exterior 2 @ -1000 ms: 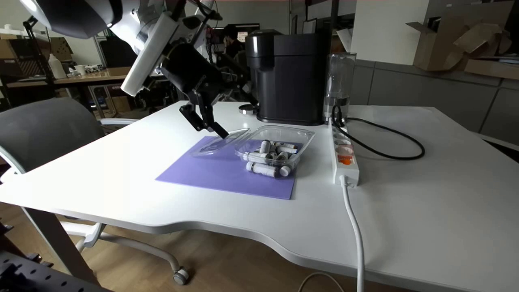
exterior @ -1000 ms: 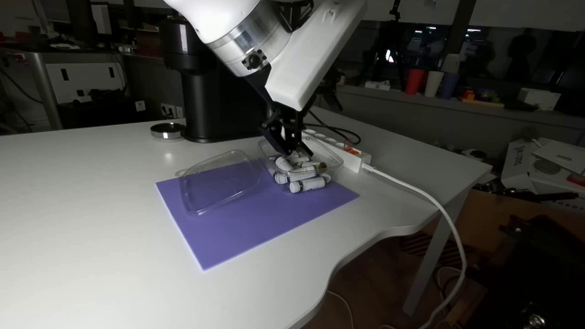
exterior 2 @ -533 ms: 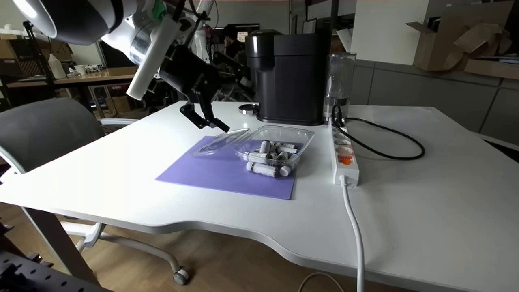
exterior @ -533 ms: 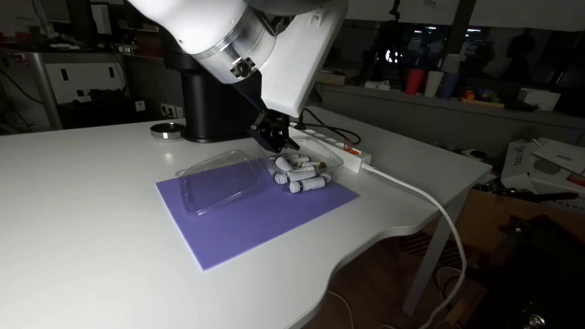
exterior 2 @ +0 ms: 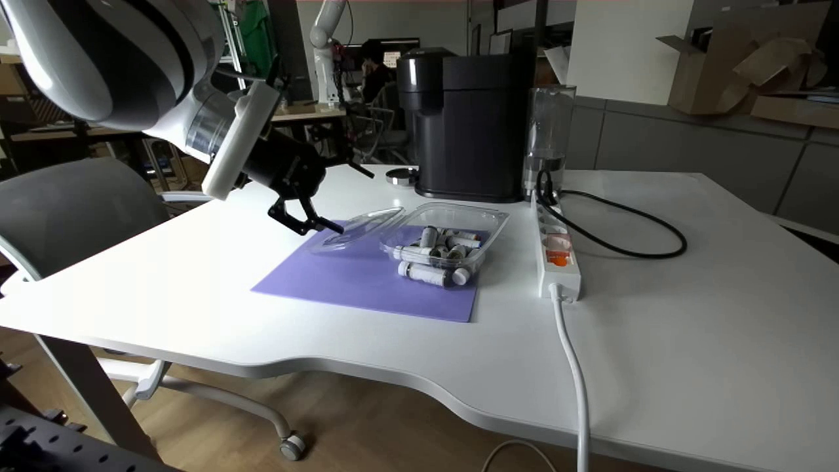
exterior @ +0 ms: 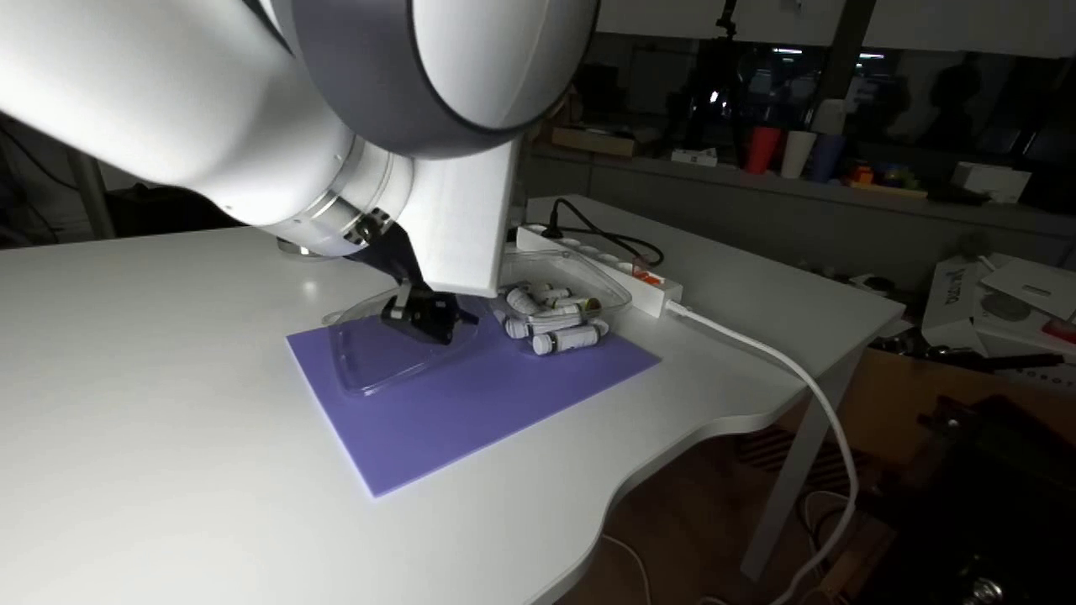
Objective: Close the box
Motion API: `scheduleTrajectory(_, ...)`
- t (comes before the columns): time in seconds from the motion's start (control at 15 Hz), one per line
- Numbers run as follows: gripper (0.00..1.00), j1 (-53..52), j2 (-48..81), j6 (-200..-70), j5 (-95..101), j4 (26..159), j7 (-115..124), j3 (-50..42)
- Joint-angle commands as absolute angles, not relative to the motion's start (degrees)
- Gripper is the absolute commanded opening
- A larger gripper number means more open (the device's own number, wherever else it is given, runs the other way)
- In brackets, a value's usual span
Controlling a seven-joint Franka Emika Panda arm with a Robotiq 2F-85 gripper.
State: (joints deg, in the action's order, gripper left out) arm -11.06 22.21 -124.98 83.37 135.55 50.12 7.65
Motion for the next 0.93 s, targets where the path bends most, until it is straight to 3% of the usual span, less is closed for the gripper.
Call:
scheduleTrajectory(0.0,1.00,-10.4,23.3,-124.4,84.7,135.0,49.7,8.7)
scheduleTrajectory(0.87,1.00,-11.3,25.8,-126.6,87.9,135.2,47.5,11.0)
